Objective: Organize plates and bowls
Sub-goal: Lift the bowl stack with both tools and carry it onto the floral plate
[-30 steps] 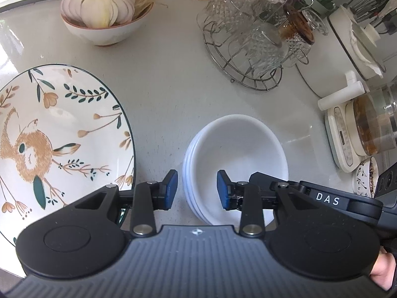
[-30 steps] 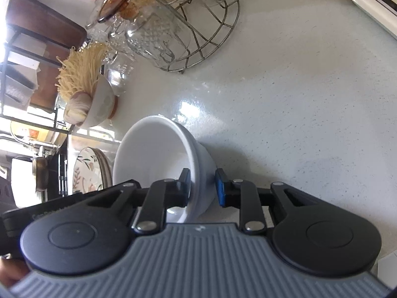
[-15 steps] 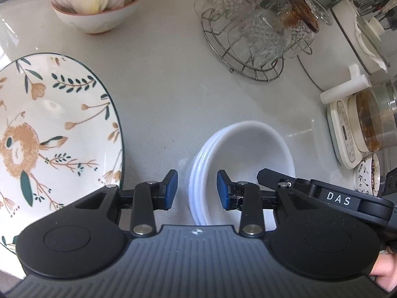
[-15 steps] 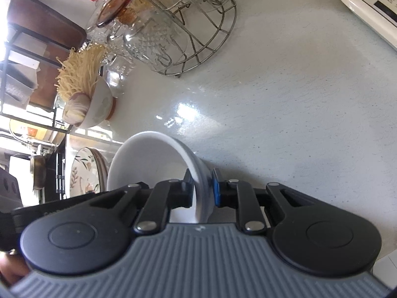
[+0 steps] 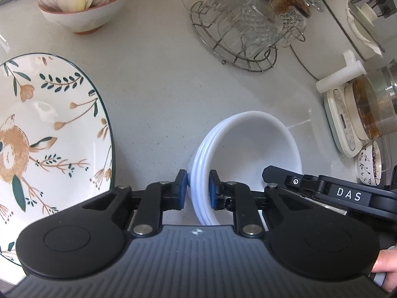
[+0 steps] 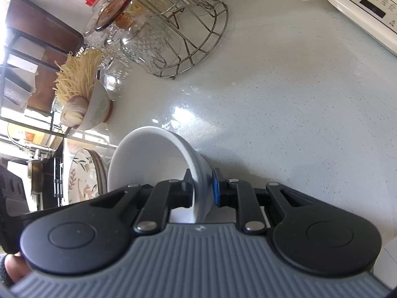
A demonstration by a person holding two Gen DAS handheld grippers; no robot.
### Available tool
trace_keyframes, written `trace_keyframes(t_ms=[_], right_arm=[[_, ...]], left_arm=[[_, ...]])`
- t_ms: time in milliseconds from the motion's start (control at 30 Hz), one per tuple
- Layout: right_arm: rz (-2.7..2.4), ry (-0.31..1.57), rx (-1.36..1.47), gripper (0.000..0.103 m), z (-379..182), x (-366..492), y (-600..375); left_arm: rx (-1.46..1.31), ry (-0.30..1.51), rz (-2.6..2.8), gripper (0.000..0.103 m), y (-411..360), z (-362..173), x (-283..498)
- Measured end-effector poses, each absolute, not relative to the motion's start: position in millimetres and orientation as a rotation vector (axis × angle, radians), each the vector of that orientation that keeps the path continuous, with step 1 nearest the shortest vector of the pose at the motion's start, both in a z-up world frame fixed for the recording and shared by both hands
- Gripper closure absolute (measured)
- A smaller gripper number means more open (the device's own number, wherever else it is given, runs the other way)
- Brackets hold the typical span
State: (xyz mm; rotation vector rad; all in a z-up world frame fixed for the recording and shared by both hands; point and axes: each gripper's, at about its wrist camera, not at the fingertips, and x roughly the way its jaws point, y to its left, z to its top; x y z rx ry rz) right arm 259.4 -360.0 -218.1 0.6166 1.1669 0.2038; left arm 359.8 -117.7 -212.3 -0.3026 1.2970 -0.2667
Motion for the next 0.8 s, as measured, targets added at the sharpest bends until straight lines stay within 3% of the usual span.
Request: trace_keyframes(t_ms=[800], right_arm=[[0.228, 1.057, 0.545, 0.084, -149, 262, -316]], left_arm=[[-0.386, 1.160, -0.290, 0.081, -62, -148, 349]])
